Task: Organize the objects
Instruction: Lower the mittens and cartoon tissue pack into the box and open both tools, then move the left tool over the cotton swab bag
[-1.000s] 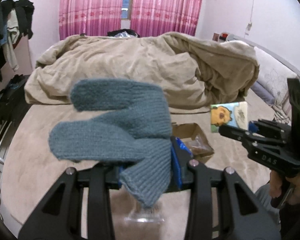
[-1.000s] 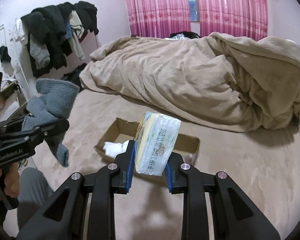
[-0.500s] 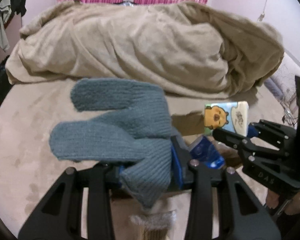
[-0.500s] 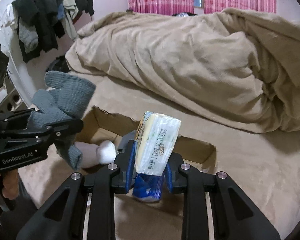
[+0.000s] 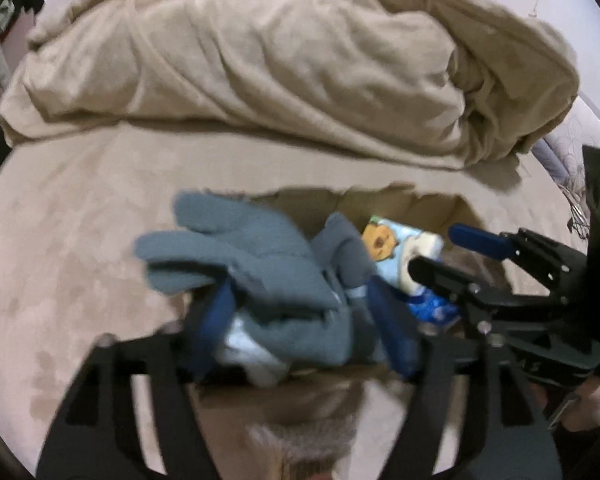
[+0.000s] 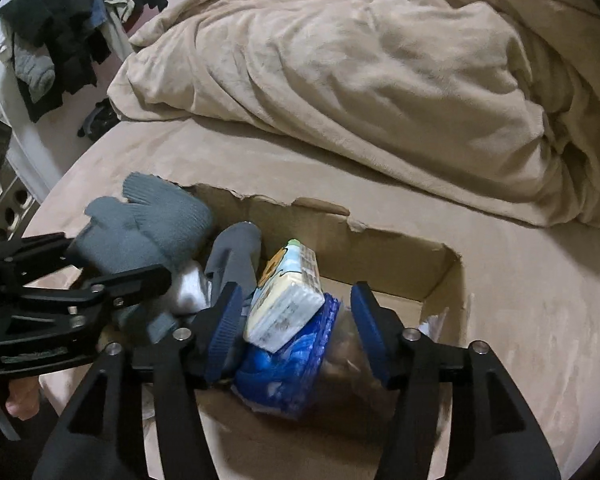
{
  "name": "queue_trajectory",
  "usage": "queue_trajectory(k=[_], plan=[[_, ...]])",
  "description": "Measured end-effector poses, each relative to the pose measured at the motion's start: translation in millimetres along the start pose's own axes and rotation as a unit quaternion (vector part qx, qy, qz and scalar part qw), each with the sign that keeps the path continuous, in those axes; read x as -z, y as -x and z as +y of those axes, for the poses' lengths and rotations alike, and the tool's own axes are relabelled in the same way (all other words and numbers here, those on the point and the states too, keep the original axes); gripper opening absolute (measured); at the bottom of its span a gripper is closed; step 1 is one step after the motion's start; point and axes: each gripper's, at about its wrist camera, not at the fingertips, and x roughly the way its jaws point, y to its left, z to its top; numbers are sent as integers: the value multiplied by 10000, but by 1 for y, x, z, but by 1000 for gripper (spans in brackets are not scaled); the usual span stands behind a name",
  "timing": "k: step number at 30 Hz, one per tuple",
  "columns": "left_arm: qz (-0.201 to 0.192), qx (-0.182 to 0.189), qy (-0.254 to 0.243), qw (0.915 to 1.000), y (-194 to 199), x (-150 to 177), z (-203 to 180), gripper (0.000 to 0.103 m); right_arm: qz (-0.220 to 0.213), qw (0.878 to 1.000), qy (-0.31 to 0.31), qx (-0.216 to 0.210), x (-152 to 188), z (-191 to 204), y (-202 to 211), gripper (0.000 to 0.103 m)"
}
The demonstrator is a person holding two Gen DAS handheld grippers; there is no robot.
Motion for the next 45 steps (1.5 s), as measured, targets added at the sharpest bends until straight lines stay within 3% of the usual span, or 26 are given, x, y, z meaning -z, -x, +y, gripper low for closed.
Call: queue_trajectory(k=[4,12,22,31,45], plan=[[-264,-39,27,9996,37,4,-5,76,-139,9999,-21,99,5,2,30,65],[-616,38,148,9980,122,45,-13,76,-523,9982,-52,301,37,17,113,66],[-777,-39,-30,9970,185,99,-29,76,-848,9948,333,457,64,51,193,66],[-178,-85,35,9998,142,130,-36,76,-546,9977,-89,384,89,47,204,66],[349,-289,40,9990,83,142,-35,76,70,9981,-487,359,120,18,141,66]])
